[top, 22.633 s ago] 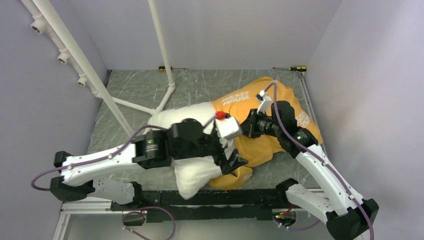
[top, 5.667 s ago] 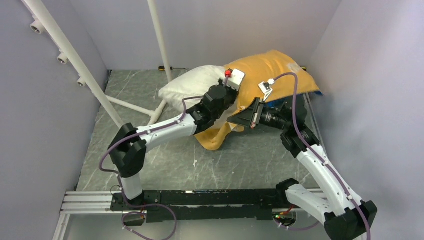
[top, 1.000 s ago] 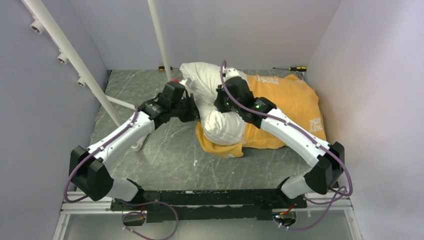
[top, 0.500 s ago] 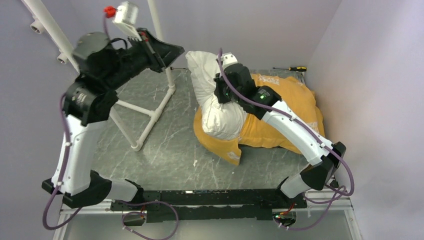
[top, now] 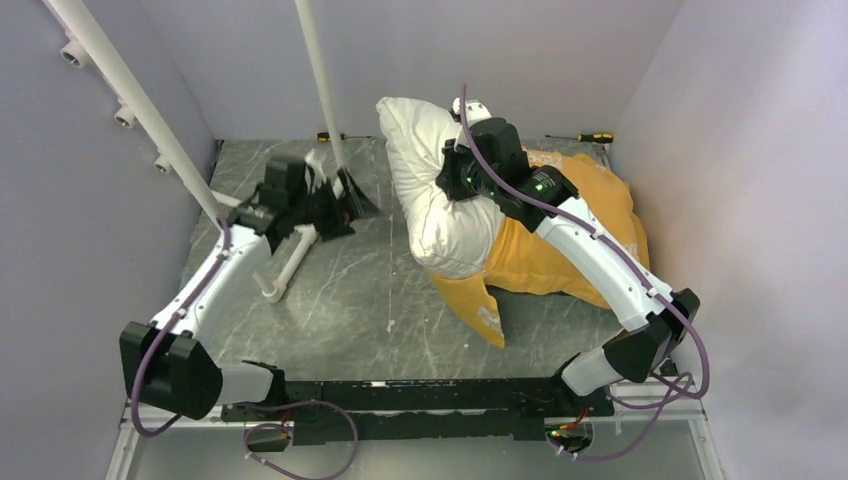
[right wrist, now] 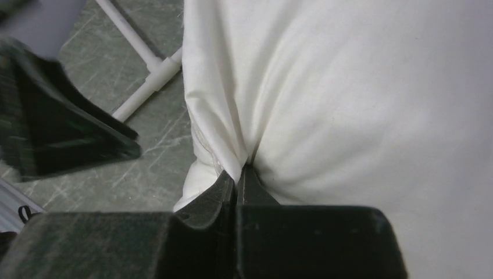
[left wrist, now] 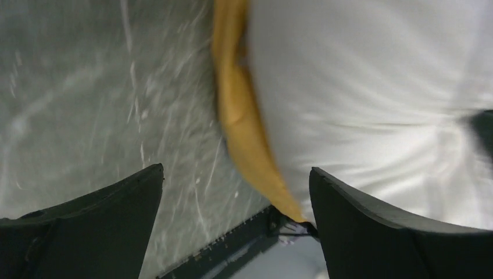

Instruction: Put the pillow into the pillowcase

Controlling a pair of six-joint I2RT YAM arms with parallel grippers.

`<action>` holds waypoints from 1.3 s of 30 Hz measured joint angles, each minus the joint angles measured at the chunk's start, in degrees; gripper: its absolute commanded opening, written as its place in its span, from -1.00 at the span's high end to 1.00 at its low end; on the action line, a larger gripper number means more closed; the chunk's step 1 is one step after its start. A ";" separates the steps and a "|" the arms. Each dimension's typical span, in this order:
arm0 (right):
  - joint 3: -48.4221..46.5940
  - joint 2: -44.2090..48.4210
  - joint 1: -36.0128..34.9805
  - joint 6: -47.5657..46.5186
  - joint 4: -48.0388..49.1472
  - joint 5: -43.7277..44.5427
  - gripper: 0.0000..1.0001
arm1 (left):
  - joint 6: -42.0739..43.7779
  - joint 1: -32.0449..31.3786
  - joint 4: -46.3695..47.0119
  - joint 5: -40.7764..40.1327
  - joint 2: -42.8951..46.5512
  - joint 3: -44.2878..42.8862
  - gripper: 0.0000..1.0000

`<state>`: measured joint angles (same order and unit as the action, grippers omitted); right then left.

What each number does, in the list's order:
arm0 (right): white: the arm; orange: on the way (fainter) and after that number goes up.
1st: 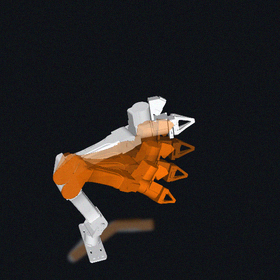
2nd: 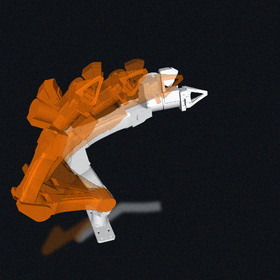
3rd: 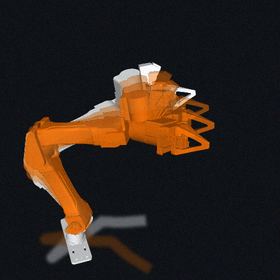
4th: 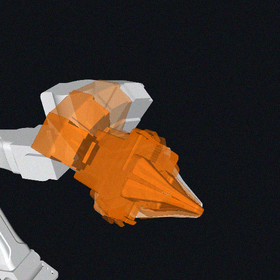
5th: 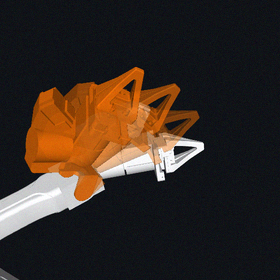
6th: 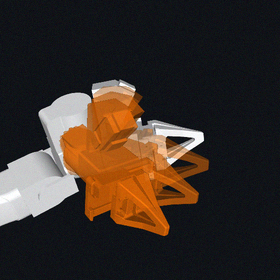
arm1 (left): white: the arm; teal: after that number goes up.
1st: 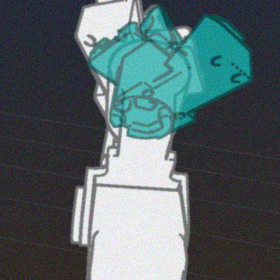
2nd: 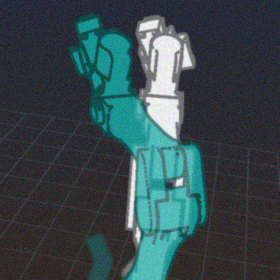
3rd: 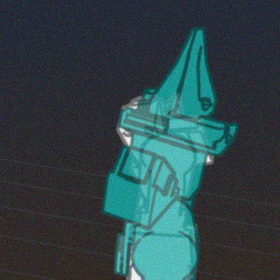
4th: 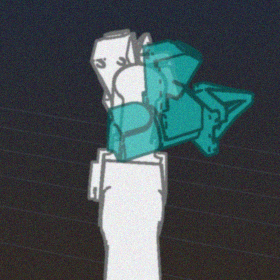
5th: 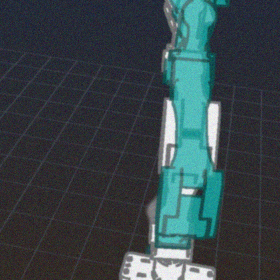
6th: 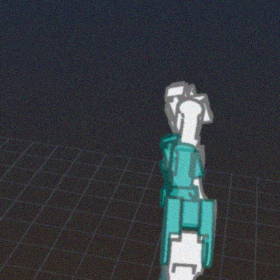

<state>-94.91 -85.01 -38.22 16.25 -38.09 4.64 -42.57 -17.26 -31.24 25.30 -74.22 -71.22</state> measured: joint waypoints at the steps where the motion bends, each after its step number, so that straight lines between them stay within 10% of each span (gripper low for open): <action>1: 0.24 0.00 0.20 0.15 0.04 -0.44 1.00 | -2.43 0.79 1.68 1.05 0.33 5.31 -0.99; 9: 0.28 -0.17 1.46 0.79 0.70 -2.60 1.00 | -22.10 -0.81 31.50 9.42 2.60 37.31 -0.99; 19: -0.79 -1.42 2.21 1.36 0.76 -4.50 1.00 | -27.34 -17.25 64.02 8.72 -20.02 34.58 -0.91; 21: -0.94 -1.53 2.43 1.38 0.76 -4.92 1.00 | -28.72 -18.67 70.03 7.89 -23.58 34.49 -0.60; 26: -1.14 -1.57 2.80 1.75 0.76 -5.31 1.00 | -33.99 -20.70 84.85 4.39 -33.22 34.51 1.00; 29: -1.14 -1.57 2.84 1.75 0.74 -5.42 1.00 | -35.89 -20.83 91.14 1.62 -35.04 36.44 1.00; 33: -1.14 -1.57 2.91 1.64 0.70 -5.42 1.00 | -34.14 -20.39 86.86 -0.83 -30.86 37.66 1.00; 39: -1.14 -1.38 3.41 0.59 0.74 -6.67 1.00 | -21.11 -20.17 54.36 -8.22 -8.87 28.68 1.00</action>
<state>-96.05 -86.39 -34.81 16.84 -37.34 -2.02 -63.68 -37.43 23.11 17.08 -83.09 -42.54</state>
